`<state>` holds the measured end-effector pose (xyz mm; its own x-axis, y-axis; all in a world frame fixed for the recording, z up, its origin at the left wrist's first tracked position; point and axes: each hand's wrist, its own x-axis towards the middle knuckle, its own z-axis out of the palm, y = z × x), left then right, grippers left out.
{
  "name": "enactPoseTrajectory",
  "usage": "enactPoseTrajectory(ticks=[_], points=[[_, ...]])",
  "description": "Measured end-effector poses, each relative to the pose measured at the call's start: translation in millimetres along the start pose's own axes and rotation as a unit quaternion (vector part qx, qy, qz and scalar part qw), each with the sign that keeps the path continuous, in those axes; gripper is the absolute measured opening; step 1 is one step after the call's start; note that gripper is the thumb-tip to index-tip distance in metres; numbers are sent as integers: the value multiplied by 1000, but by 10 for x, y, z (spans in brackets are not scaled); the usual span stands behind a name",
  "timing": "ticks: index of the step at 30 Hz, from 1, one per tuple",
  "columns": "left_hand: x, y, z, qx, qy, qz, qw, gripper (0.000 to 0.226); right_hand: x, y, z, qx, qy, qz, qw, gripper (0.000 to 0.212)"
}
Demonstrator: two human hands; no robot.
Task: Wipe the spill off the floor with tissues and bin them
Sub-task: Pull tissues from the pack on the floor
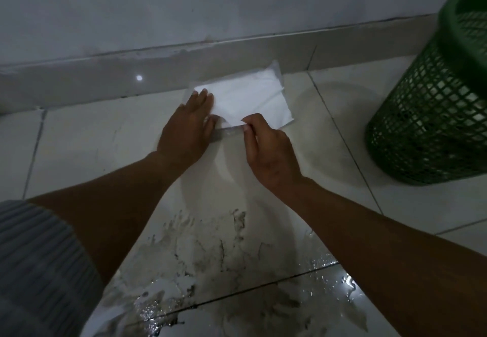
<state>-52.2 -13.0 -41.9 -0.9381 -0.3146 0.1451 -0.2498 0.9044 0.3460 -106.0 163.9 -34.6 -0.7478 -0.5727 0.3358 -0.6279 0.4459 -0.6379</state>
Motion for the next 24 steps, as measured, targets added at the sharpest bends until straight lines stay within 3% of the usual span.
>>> enactPoseTrajectory(ticks=[10, 18, 24], points=[[33, 64, -13, 12, -32, -12, 999, 51, -168, -31, -136, 91, 56, 58, 993, 12], [92, 103, -116, 29, -74, -15, 997, 58, -434, -80, -446, 180, 166, 171, 954, 14], [78, 147, -300, 39, -95, 2, 995, 66, -321, -225, -731, 195, 194, 154, 949, 14]])
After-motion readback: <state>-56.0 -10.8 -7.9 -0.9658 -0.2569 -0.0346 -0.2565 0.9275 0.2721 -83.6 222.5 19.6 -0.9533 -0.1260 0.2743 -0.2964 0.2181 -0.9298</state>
